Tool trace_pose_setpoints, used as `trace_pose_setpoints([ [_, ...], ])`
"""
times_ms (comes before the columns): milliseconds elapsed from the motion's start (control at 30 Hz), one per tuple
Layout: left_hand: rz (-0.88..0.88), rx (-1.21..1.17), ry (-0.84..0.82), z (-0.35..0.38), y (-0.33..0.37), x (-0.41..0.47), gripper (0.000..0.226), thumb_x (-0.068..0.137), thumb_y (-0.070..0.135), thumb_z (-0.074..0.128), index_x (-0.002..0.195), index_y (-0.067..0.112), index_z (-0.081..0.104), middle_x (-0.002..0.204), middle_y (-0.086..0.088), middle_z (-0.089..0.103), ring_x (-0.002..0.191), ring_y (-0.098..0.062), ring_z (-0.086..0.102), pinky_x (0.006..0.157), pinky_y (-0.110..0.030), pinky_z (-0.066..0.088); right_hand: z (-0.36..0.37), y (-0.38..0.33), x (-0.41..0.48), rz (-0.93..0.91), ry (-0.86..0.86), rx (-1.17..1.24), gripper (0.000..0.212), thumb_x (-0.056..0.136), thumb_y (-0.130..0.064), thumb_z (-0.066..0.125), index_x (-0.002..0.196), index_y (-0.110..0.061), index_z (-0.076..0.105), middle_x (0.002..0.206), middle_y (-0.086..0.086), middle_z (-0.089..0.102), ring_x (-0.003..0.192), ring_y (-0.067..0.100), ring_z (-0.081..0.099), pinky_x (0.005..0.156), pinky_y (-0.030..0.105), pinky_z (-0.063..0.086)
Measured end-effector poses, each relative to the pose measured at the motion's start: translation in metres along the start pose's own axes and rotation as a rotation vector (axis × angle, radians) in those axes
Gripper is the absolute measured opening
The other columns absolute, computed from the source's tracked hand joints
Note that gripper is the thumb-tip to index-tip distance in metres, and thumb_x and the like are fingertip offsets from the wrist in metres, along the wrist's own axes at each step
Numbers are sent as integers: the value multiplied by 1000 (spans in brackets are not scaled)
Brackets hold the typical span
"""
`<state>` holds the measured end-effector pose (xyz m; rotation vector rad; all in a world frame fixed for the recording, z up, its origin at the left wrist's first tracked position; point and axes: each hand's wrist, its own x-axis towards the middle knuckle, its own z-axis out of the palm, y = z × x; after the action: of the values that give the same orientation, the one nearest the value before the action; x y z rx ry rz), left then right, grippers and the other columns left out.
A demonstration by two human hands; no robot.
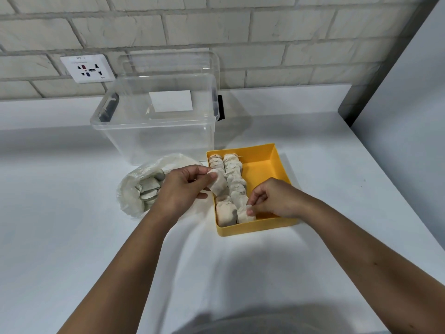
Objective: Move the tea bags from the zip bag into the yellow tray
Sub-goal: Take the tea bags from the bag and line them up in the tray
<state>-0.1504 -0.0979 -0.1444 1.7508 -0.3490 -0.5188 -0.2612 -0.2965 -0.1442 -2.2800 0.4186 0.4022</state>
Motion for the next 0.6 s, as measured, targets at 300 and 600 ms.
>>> trace_pose_setpoints([
  [300, -16, 30, -2, -2, 1, 1, 8, 88, 22, 74, 93, 16, 76, 76, 1, 72, 68, -11, 66, 67, -28, 57, 9, 3, 15, 35, 83, -50, 19, 76, -31, 82, 88, -20, 72, 74, -16, 61, 77, 7, 59, 68, 22, 45],
  [600, -12, 114, -142, 8, 16, 2, 9, 87, 22, 75, 93, 16, 76, 74, -2, 64, 58, -6, 55, 60, -21, 52, -15, -17, -2, -116, 133, 86, 34, 70, -36, 85, 100, -27, 71, 86, -9, 69, 65, -9, 57, 62, 14, 40],
])
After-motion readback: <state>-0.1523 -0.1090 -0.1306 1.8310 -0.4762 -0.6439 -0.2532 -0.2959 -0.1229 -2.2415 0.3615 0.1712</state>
